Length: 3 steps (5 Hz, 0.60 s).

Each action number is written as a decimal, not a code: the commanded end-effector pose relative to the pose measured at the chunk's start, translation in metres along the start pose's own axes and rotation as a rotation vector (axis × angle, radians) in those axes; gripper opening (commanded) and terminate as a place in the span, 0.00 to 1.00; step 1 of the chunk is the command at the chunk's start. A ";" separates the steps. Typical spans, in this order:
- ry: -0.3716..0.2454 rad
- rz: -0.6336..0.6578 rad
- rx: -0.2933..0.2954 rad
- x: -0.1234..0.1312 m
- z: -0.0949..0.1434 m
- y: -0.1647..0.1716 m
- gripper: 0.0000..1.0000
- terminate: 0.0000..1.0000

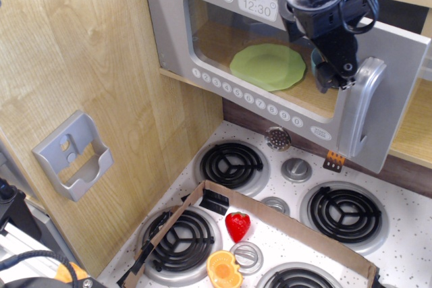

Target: Close microwave

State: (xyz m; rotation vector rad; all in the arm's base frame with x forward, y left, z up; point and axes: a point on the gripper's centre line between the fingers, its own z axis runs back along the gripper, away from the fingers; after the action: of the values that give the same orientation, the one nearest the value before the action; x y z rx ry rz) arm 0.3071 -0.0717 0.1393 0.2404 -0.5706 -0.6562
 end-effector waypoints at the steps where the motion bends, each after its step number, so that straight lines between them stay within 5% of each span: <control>1: -0.080 -0.047 -0.002 0.027 0.001 0.006 1.00 0.00; 3: -0.109 -0.091 -0.020 0.041 -0.007 0.010 1.00 0.00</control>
State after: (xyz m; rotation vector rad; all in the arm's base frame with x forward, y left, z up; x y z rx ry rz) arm 0.3361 -0.0814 0.1317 0.2054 -0.6073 -0.7707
